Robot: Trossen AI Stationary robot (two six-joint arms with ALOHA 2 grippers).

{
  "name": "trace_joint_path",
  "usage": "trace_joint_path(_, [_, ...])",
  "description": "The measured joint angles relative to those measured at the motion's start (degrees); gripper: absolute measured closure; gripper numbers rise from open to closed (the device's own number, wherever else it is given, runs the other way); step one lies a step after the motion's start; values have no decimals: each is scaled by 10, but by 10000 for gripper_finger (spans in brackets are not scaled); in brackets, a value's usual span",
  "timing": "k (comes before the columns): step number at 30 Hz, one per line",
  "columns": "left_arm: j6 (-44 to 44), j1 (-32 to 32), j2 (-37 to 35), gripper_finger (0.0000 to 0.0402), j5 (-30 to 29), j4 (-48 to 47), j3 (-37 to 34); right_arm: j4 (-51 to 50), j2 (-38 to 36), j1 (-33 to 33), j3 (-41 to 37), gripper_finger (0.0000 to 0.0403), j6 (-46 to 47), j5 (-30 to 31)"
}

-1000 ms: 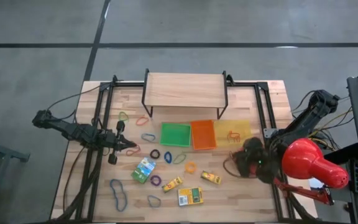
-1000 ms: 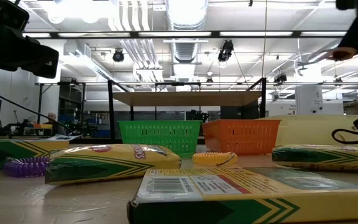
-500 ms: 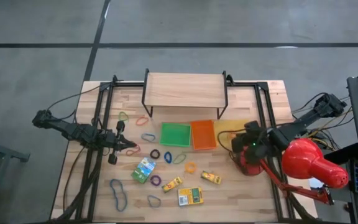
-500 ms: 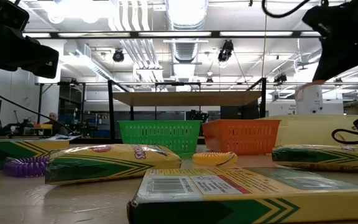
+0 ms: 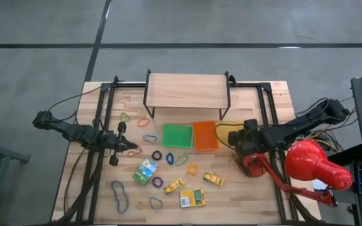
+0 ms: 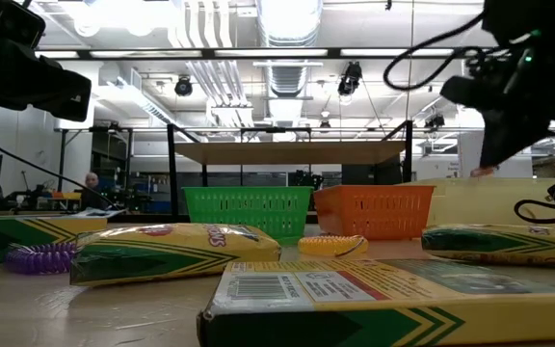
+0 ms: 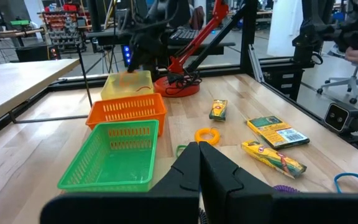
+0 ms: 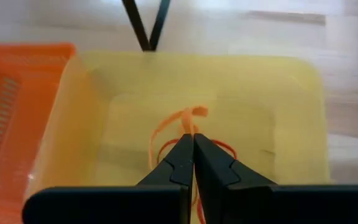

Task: Pick & Place Office Desk Supplies
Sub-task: Put the bottom orange rubber band into the yellow bin, then put the bottom green rubber band into the yellow bin

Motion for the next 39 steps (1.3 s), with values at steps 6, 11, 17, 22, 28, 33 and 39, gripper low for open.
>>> trace_joint_path(6, [0, 0, 0, 400, 0, 0, 0, 22, 40, 0, 0, 393, -54, 0])
trace_joint_path(11, [0, 0, 0, 400, 0, 0, 0, 21, 46, -2, 0, 366, -53, 2])
trace_joint_path(17, [0, 0, 0, 400, 0, 0, 0, 23, 41, -2, 0, 319, -42, 2])
trace_joint_path(22, [0, 0, 0, 400, 0, 0, 0, 24, 42, -2, 0, 293, -44, 3])
trace_joint_path(28, [0, 0, 0, 400, 0, 0, 0, 25, 42, -2, 0, 287, -45, 9])
trace_joint_path(33, [0, 0, 0, 400, 0, 0, 0, 37, 41, -2, 23, 294, -91, 45])
trace_joint_path(39, [0, 0, 0, 400, 0, 0, 0, 54, 42, -2, 54, 305, -187, 68])
